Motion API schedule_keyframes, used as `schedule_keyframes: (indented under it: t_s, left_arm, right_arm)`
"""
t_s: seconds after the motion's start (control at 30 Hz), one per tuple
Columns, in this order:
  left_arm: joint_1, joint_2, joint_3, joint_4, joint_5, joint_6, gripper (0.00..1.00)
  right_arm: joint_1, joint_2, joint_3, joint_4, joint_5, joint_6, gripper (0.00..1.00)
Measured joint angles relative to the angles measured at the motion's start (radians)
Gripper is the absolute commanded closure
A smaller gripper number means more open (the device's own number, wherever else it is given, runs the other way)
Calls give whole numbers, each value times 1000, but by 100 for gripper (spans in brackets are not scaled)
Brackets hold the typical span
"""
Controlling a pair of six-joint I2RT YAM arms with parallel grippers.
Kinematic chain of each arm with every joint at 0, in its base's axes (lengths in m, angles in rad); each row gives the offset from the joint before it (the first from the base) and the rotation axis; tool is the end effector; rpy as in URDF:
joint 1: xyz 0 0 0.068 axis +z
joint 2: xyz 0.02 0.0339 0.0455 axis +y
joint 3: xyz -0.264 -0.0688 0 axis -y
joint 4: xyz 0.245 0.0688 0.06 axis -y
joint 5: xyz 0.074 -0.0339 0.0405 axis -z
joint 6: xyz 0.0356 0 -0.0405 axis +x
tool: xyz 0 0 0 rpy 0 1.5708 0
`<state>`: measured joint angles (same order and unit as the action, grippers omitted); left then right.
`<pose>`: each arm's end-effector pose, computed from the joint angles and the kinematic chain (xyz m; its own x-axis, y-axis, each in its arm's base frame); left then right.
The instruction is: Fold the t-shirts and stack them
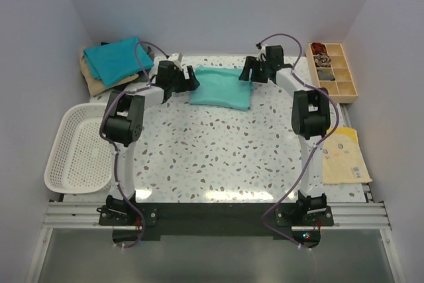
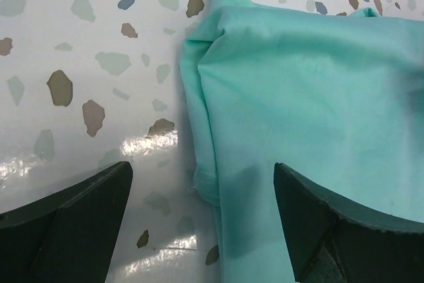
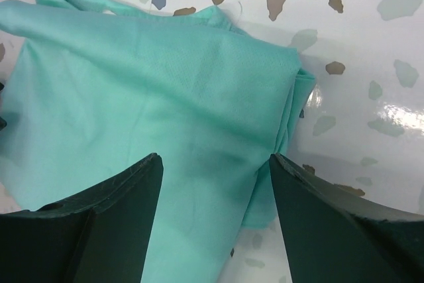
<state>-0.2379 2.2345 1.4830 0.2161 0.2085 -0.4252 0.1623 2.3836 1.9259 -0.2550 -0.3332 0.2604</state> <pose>0.4805 -0.1241 0.1425 -0.6181 -0.2654 -0.7399 0.1631 0.8775 -0.4510 0.5305 0.0987 0.1702 -0.7257 0.1277 -0.6760 -0.2174 0.8897 0.4015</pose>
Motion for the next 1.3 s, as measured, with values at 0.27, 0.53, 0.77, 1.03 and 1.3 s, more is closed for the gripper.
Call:
schedule_keyframes:
  t_s: [0.27,0.53,0.77,1.03,1.3]
  left_arm:
    - [3,-43,-35,0,-8,3,6]
    - [3,-23,-40,20,82,-2,8]
    - [4,9,-42,91,162,-7,9]
    - [3,32,-42,150,234,-36,24]
    - [-9,-3,-165,248,236,-74,47]
  right_arm:
    - [-6,-98,-28,-5,0,-13,29]
    - [-6,-125,-127,0,0,-5,29]
    - [-6,-111,-151,0,-2,1,29]
    - [-10,-55,-141,43,-73,21,33]
    - [-15,-45,-180,95,-162,53,71]
